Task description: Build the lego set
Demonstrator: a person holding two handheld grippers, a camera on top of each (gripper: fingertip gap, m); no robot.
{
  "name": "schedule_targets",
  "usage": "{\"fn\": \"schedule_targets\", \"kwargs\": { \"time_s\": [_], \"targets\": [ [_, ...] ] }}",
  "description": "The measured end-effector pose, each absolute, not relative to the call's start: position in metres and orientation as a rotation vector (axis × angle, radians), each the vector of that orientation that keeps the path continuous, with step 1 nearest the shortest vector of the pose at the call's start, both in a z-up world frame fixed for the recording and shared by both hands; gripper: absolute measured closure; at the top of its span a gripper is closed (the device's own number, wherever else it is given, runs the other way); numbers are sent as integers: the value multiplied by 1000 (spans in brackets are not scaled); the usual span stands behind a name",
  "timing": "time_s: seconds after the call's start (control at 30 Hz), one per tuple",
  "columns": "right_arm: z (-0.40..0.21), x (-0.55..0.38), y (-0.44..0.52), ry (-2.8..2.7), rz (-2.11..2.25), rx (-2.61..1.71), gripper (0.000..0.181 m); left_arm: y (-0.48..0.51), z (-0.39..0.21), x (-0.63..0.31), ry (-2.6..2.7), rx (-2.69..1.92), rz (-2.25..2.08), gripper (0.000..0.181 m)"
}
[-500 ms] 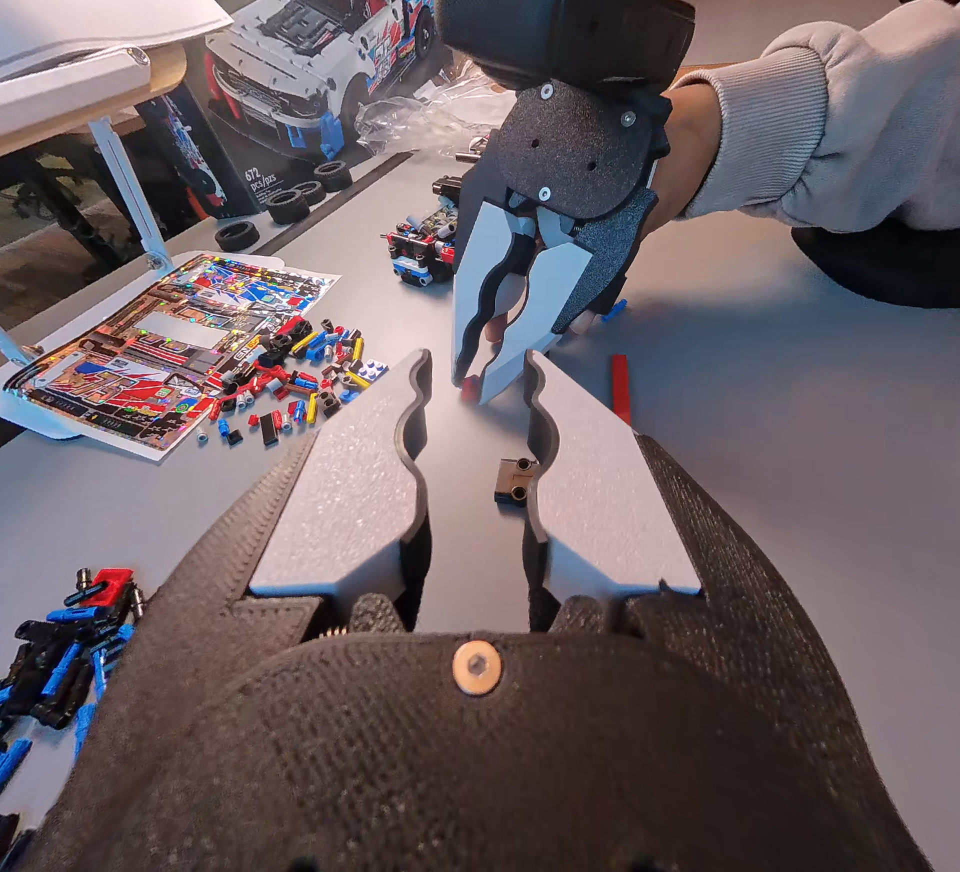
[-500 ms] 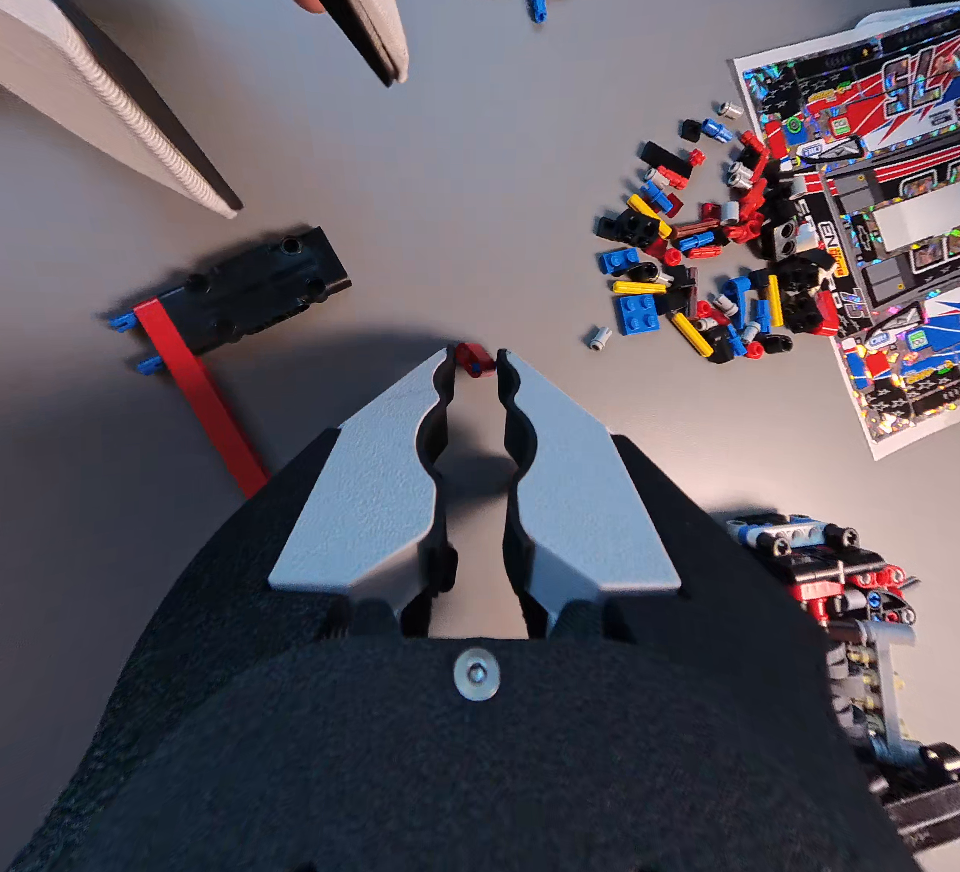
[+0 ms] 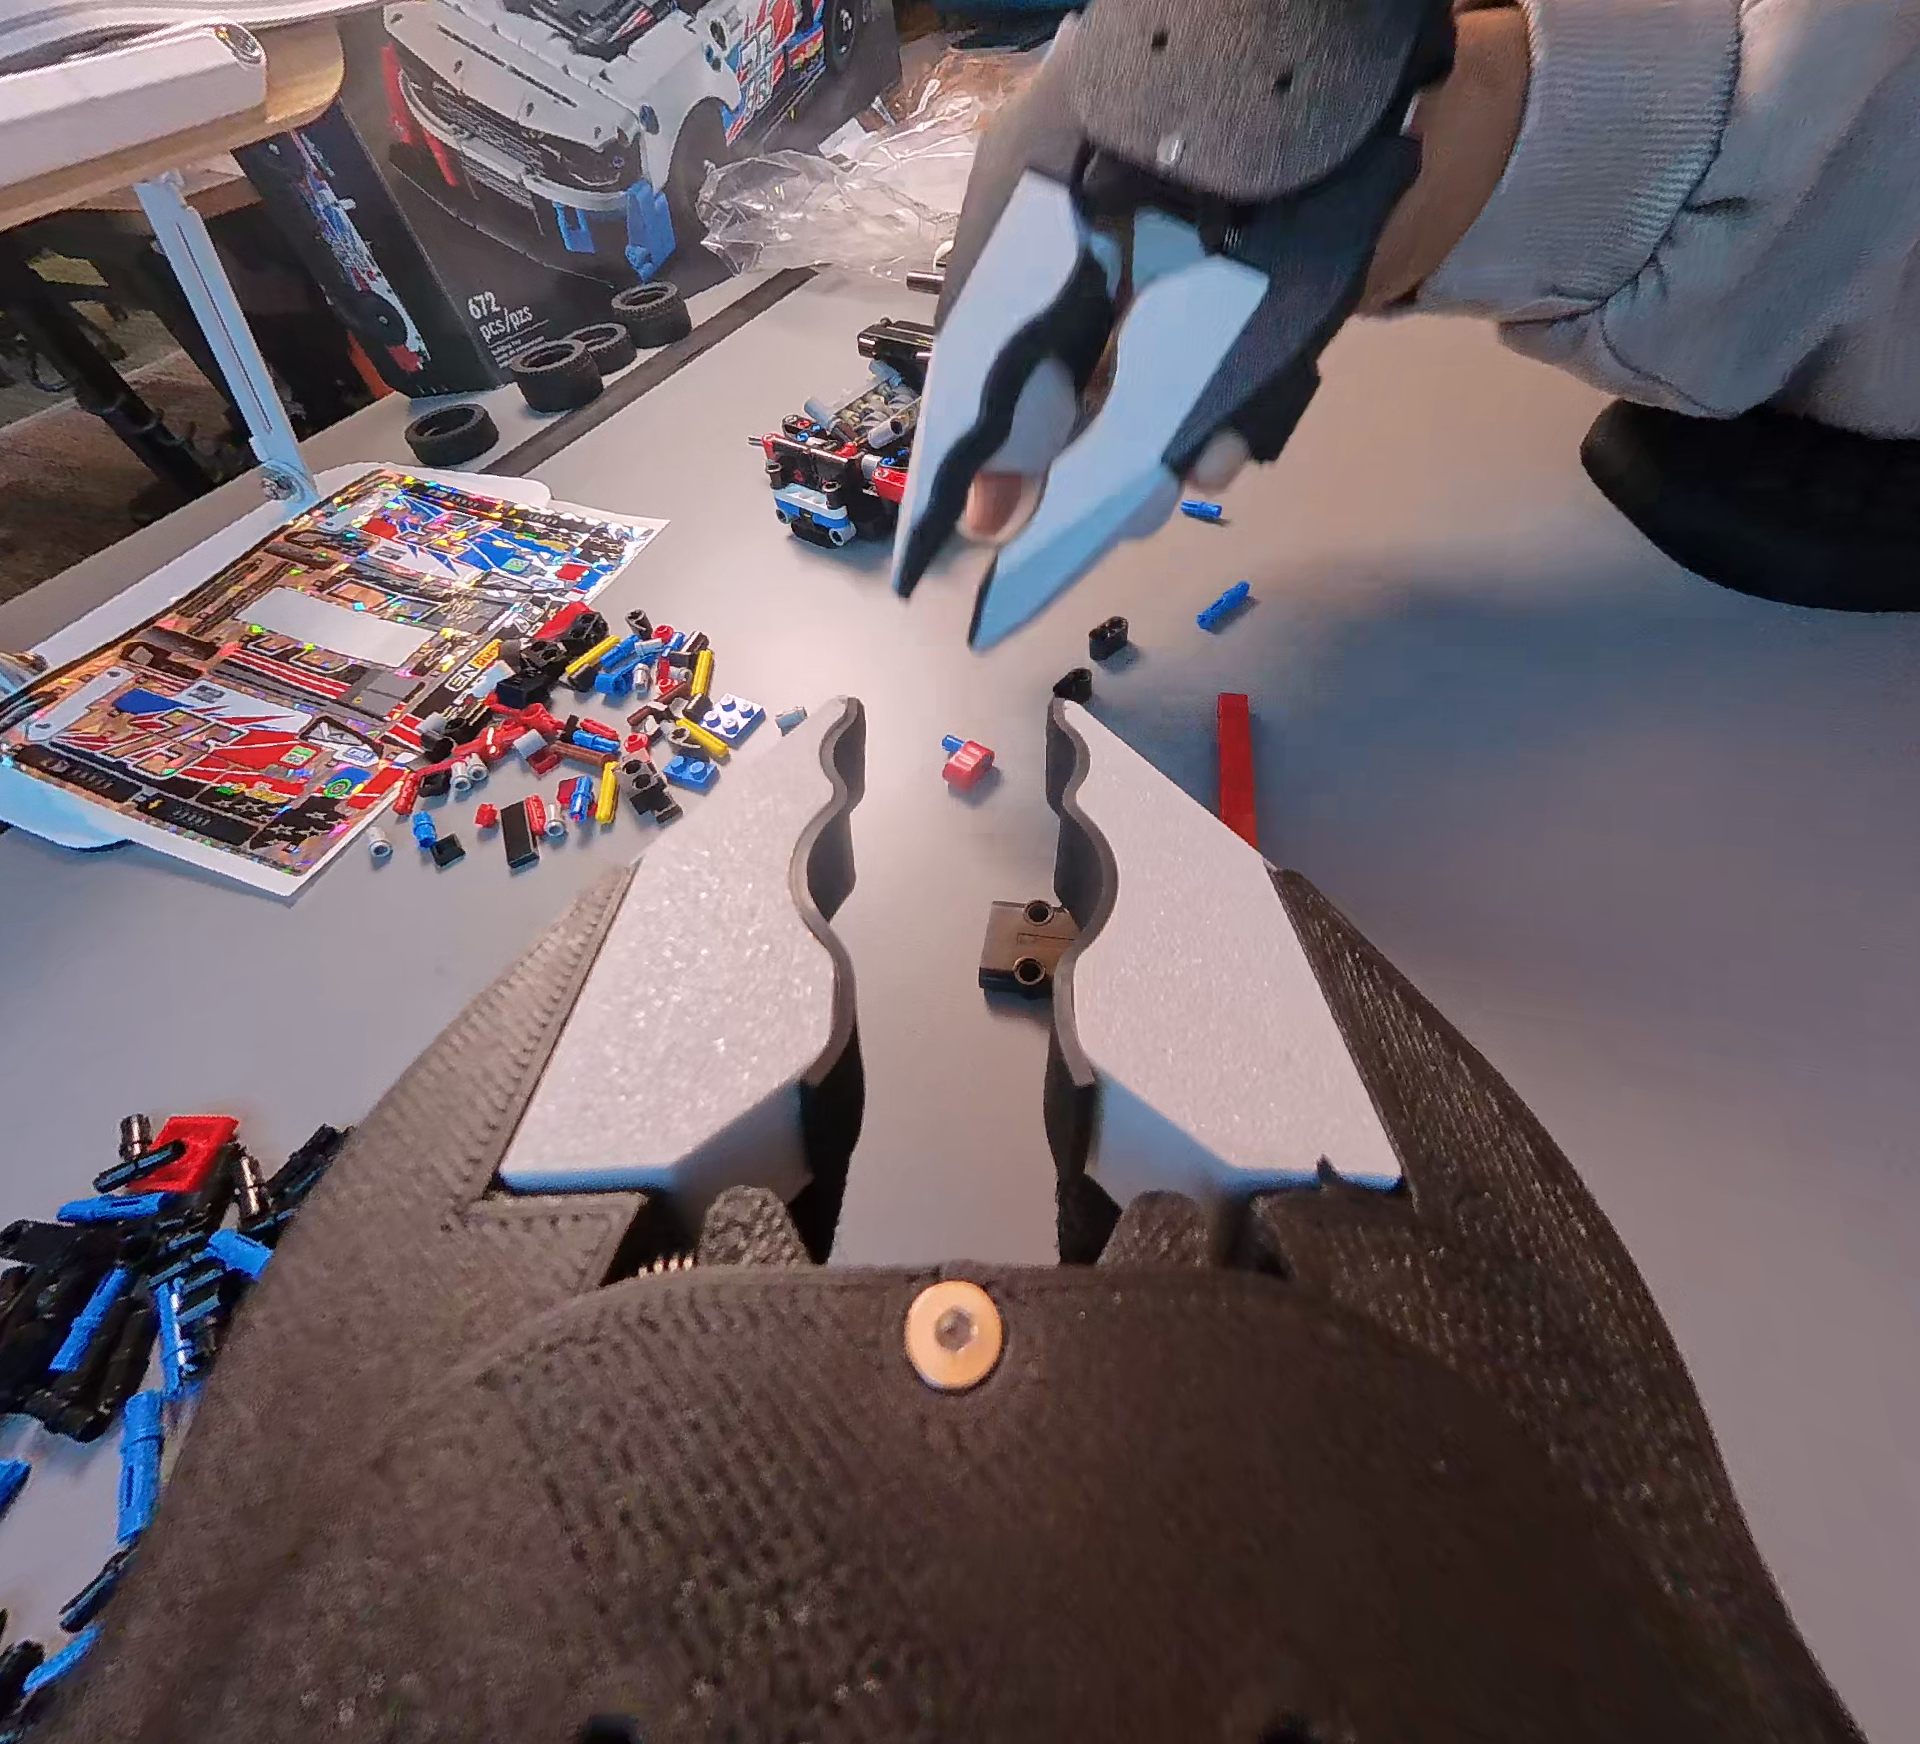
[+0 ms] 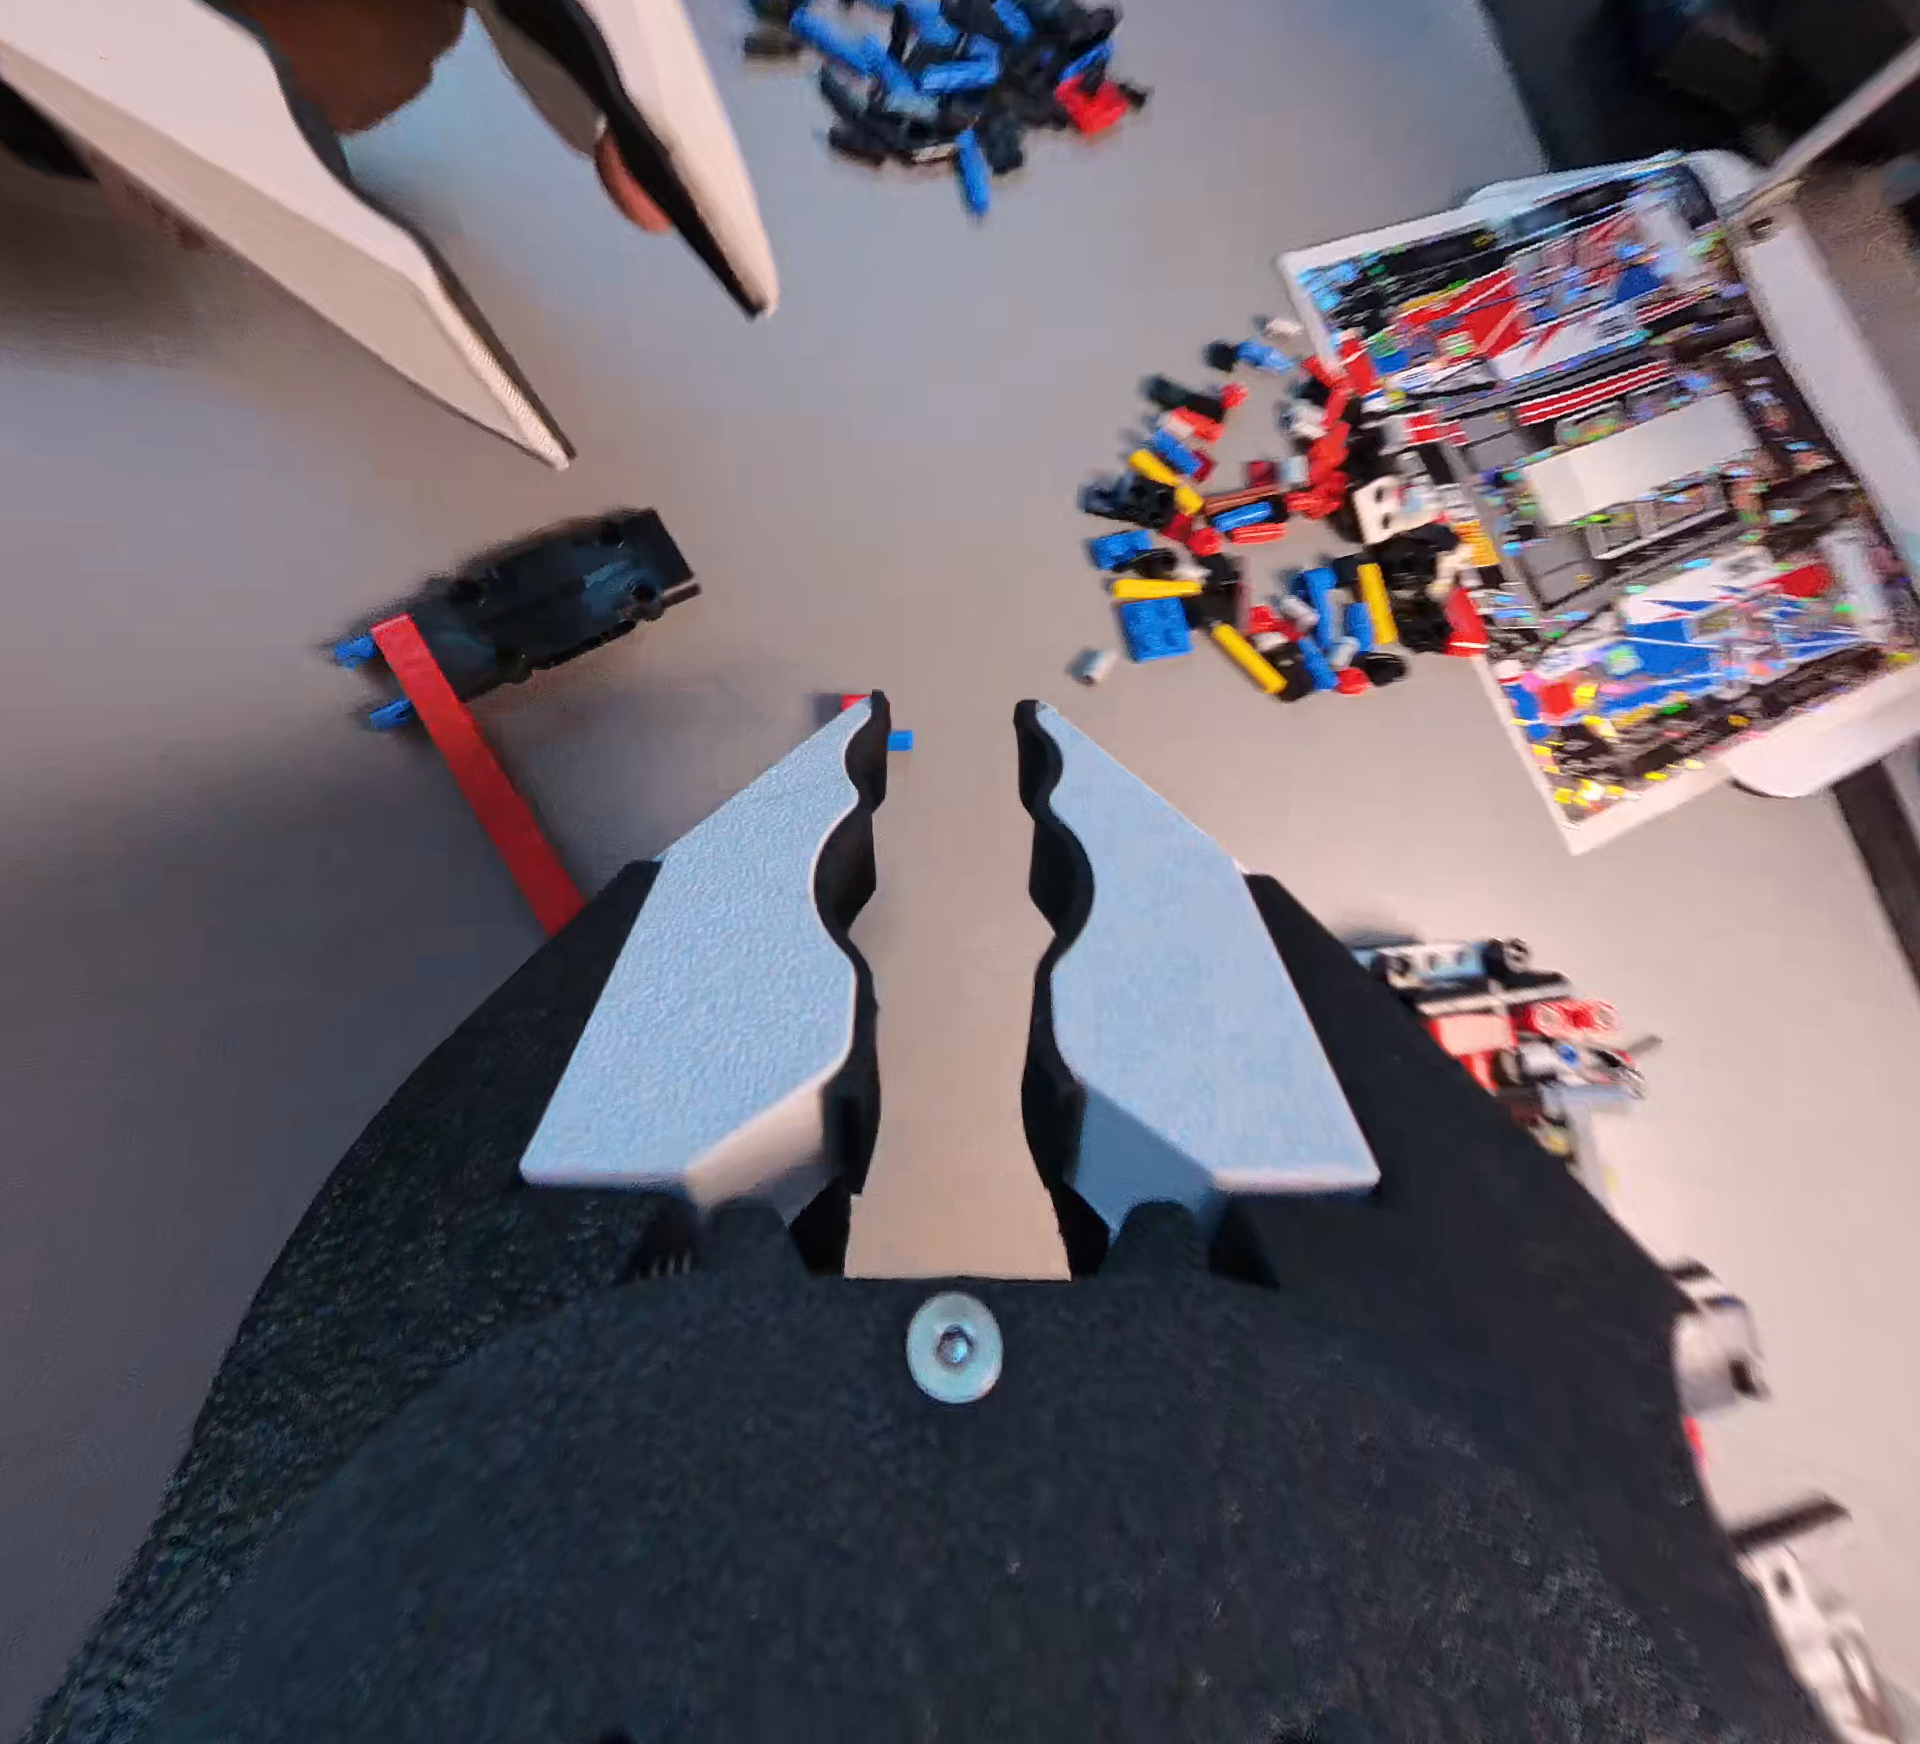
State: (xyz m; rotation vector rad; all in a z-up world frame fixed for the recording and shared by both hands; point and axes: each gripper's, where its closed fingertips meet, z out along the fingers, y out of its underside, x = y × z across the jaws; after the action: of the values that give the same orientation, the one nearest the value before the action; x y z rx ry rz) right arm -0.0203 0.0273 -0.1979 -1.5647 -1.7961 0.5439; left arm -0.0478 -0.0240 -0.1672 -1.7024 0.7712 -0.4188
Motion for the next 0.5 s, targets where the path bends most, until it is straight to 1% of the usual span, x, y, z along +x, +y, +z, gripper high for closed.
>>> {"fn": "schedule_targets", "kwargs": {
  "time_s": [0.1, 0.17, 0.27, 0.37, 0.5],
  "targets": [
    [-155, 8, 41, -1626, 654, -1585, 159, -25, -166, -48, 755, -1710, -445, 149],
    [-150, 36, 44, -1605, 642, -1619, 159, -25, -167, -47, 748, -1715, -462, 149],
    [-165, 80, 49, -1575, 509, -1676, 163, -25, -171, -45, 753, -1735, -471, 150],
    [-200, 109, 32, -1620, 510, -1801, 163, -25, -176, -42, 767, -1748, -473, 151],
    [-217, 107, 16, -1597, 570, -1803, 164, -26, -183, -38, 785, -1771, -478, 153]
  ]
}}
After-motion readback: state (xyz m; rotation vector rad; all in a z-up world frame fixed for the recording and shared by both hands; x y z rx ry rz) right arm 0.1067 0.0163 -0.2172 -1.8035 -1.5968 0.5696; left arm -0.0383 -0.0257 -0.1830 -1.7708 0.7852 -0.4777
